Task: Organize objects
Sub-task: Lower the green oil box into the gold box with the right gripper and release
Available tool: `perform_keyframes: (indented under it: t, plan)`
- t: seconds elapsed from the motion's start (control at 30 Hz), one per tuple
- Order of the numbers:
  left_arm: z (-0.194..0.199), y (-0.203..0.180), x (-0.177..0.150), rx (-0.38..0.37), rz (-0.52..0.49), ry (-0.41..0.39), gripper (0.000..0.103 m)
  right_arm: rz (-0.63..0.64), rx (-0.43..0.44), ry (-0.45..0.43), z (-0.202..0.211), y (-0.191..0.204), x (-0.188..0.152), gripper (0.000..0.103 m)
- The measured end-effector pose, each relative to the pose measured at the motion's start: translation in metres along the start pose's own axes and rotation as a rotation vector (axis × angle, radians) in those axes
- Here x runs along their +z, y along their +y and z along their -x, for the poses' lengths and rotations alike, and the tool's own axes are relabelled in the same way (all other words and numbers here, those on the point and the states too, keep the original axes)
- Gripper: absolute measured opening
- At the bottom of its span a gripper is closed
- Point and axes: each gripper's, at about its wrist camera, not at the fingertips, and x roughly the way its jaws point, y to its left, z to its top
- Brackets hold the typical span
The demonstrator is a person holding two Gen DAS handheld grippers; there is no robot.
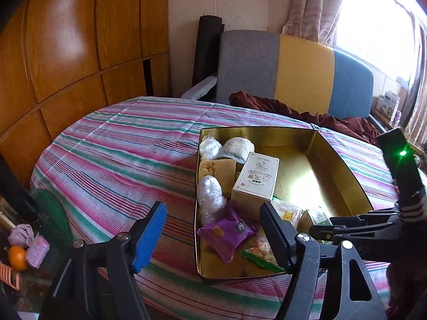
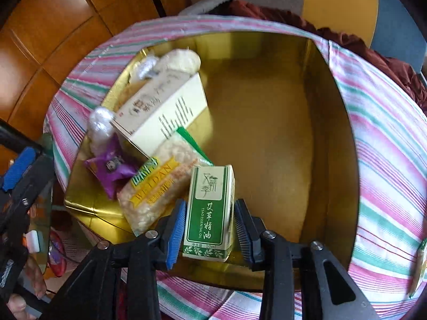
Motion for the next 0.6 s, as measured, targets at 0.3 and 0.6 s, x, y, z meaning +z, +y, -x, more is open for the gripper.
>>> perform_keyframes:
  t: [0.3, 0.6]
  plan:
    - [0.011, -0.008, 0.002, 0.024, -0.035, -0.031, 0.072, -0.039, 0.025, -0.090, 0.038, -0.018, -0.016, 0.037]
    - [0.025, -0.021, 0.003, 0.023, -0.092, -0.063, 0.072, -0.113, -0.014, -0.142, 0.066, -0.056, -0.027, 0.037]
